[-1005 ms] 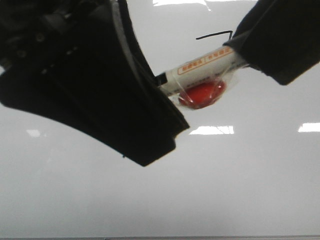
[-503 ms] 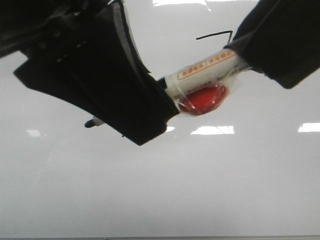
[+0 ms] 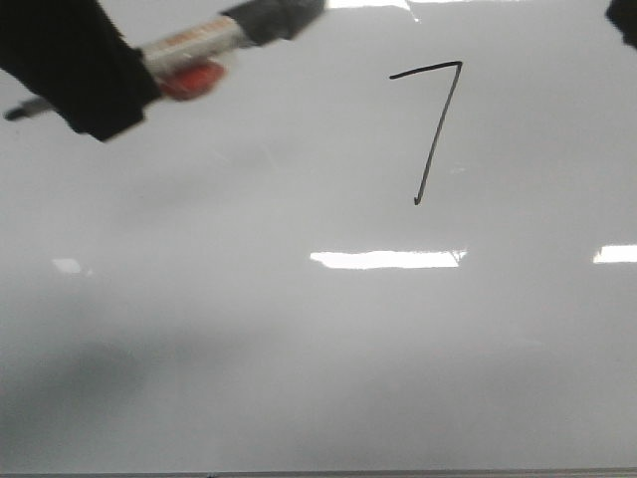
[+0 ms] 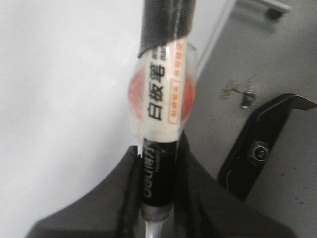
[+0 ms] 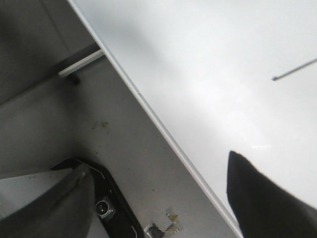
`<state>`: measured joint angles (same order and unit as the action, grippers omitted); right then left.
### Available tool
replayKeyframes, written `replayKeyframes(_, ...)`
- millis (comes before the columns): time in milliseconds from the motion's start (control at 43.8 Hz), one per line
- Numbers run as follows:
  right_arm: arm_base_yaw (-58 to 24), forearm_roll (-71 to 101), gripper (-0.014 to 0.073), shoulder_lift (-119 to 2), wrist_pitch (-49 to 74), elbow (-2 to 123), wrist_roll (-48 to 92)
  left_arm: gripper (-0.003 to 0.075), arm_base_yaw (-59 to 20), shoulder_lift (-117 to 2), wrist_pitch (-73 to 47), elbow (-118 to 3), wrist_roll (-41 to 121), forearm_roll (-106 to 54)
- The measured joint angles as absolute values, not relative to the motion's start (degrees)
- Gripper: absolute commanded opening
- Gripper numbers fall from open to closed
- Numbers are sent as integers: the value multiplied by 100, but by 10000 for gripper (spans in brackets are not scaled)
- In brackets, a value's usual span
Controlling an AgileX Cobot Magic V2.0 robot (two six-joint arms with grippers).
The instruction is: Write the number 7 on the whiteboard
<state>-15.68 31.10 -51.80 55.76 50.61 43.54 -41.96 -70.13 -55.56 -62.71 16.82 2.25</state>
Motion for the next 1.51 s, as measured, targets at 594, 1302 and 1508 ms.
replayKeyframes(594,-998,3062,577,-4995,5727,5061,4247,21,-864,-5843,-3752,-4844,-1045,1495)
replayKeyframes(1302,-998,3062,577,-4995,5737,5061,4237,44,-468,-7832,-469,-4272,-1219,938)
replayKeyframes(1508,-998,3062,577,-4995,5737,5061,4237,181,-468,-8144,-262,-4272,-1219,913)
